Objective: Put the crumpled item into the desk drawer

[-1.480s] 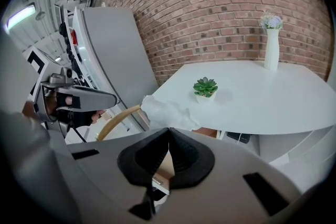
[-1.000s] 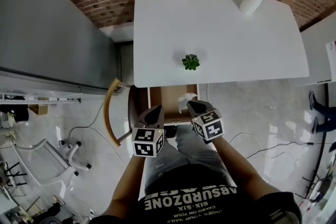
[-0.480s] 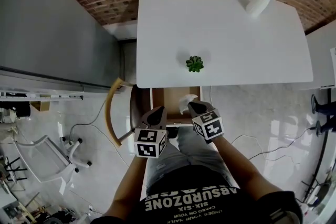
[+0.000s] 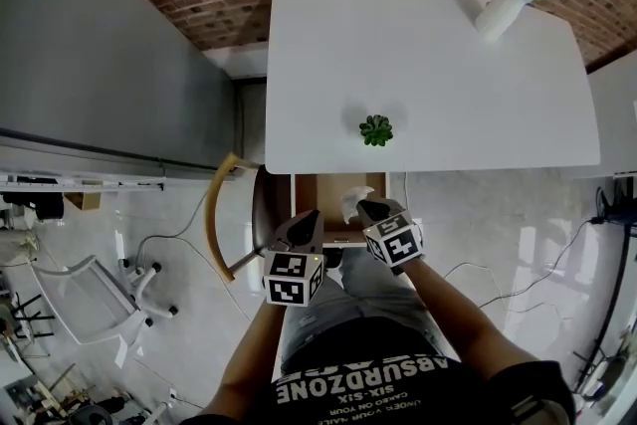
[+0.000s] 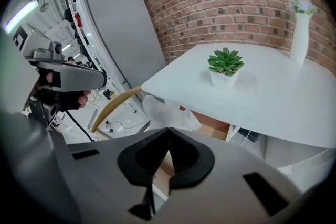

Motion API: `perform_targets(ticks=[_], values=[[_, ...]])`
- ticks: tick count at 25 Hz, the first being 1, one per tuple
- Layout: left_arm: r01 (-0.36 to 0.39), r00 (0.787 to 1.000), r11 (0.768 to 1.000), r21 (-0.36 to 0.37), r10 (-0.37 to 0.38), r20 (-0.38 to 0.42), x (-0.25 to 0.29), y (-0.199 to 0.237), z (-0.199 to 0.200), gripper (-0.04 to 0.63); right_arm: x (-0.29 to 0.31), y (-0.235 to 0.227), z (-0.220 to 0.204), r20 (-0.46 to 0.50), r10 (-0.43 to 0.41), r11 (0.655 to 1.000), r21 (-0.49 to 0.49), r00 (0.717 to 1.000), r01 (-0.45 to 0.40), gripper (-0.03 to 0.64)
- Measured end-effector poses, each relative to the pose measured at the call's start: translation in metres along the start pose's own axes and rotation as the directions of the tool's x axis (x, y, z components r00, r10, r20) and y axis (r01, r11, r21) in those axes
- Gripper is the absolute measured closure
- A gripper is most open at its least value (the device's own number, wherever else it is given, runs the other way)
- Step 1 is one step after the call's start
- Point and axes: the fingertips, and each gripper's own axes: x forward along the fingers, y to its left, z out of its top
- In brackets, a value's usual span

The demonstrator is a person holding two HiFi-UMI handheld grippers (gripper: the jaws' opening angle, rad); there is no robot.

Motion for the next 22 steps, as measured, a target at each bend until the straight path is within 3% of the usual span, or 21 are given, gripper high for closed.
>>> perform_targets(ticks=[22], values=[[-0.002,0.999,1.000,-0.011,0.001,-0.043,0.012,0.000,-0.015,0.589,0.038,-0.007,-0.022,-0.084,0.015,0.998,-0.052,0.996,-0.019,0.618]])
